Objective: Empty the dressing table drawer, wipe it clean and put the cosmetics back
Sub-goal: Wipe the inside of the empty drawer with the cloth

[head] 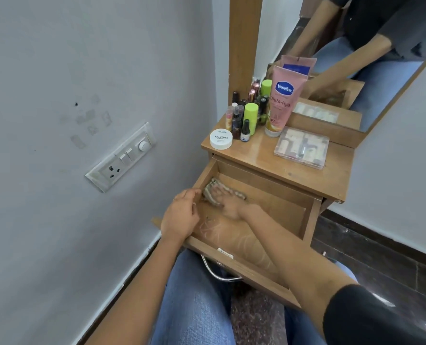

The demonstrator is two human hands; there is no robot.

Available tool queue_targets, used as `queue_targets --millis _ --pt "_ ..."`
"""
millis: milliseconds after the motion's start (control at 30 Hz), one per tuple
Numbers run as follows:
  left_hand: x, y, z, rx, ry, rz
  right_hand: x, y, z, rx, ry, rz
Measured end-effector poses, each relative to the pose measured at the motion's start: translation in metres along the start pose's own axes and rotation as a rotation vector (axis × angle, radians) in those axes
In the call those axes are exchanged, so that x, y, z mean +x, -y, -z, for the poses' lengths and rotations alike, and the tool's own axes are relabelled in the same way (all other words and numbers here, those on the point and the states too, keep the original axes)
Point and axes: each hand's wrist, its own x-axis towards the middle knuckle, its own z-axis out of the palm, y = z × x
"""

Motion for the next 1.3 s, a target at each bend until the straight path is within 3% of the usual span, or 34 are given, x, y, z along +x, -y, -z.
queue_targets --millis 100,233,500,667,1067,1200,1300 --pt "0.001 0.001 -0.001 -0.014 -0.011 -0.017 -0.023 0.029 -0.028 0.057 0.016 0.081" --pt "0.002 0.004 0.003 -0.001 0.018 -0.049 -0.019 0.023 -0.024 -0.045 0.046 0.142" --pt "0.008 0.016 0.011 0.111 0.131 -0.198 0.004 -0.016 0.012 0.007 0.007 -0.037" --pt "0.013 0.028 0.017 0.041 0.18 -0.236 -0.013 0.011 -0.022 0.039 0.012 0.112" --pt "0.008 0.02 0.012 0.029 0.123 -0.139 -0.019 0.028 -0.032 -0.048 0.292 0.32" --pt "0.009 0.024 0.015 0.023 0.159 -0.145 -0.062 -0.01 -0.033 -0.11 0.338 0.387" --pt "0.008 0.022 0.014 0.027 0.14 -0.145 -0.109 -0.044 -0.034 -0.145 0.45 0.335"
